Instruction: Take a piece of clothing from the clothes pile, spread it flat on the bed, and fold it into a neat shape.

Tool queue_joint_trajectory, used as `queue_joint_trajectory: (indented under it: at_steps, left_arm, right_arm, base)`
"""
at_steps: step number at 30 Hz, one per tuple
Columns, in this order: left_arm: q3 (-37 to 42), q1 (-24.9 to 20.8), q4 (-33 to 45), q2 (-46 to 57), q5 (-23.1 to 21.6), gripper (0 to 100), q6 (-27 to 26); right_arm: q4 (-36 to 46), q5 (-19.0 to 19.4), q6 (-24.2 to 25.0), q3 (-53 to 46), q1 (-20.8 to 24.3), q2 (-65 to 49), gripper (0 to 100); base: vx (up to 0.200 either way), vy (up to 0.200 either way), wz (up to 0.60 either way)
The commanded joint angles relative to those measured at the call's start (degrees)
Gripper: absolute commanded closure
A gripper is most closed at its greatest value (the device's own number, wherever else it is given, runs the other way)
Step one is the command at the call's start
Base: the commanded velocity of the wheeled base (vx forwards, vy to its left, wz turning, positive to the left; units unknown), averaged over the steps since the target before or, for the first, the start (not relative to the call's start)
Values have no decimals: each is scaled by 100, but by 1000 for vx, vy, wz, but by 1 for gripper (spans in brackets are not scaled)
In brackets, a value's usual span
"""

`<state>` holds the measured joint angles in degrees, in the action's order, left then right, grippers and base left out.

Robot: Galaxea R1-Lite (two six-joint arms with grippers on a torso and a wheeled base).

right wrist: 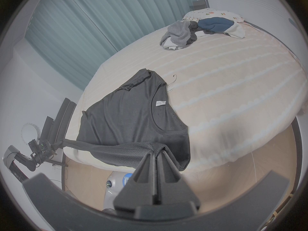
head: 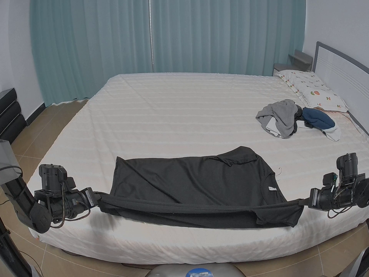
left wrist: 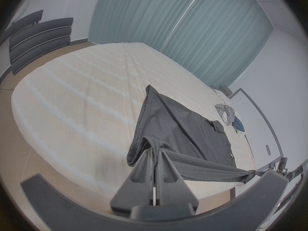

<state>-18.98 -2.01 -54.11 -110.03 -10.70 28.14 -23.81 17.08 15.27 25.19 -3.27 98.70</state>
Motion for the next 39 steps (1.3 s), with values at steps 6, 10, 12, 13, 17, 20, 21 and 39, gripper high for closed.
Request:
queue_joint_trajectory:
  at_steps: [6, 10, 12, 13, 17, 20, 21, 39]
  left_arm:
    - [-273, -1, -3, -475, -2, 100, 16]
    - [-431, -10, -3, -748, -2, 100, 16]
    - [-519, -10, -11, -844, -2, 100, 16]
    - [-545, -10, -3, -871, 7, 100, 25]
    - [-572, -1, -3, -809, 16, 100, 254]
    - [-475, -1, 6, -572, 42, 100, 289]
    - [-405, -1, 15, -458, 33, 100, 298]
    - [791, -19, 15, 659, -90, 100, 333]
  right_arm:
    - [-19, 15, 186, 461, 177, 581, 100]
    - [-19, -3, 432, 812, 344, 827, 100]
    - [-19, -12, 520, 997, 397, 932, 100]
    - [-19, -12, 564, 1076, 423, 967, 100]
    - [17, -20, 679, 1278, 432, 888, 100]
    - [61, -20, 696, 1234, 432, 633, 100]
    - [78, -20, 696, 1190, 415, 528, 100]
    - [948, 6, 626, 101, 204, -1669, 100]
  base:
    - [0, 0, 0]
    - [0, 0, 0]
    - [0, 0, 0]
    - [0, 0, 0]
    - [0, 0, 0]
    - [0, 0, 0]
    - [0, 0, 0]
    - [0, 0, 0]
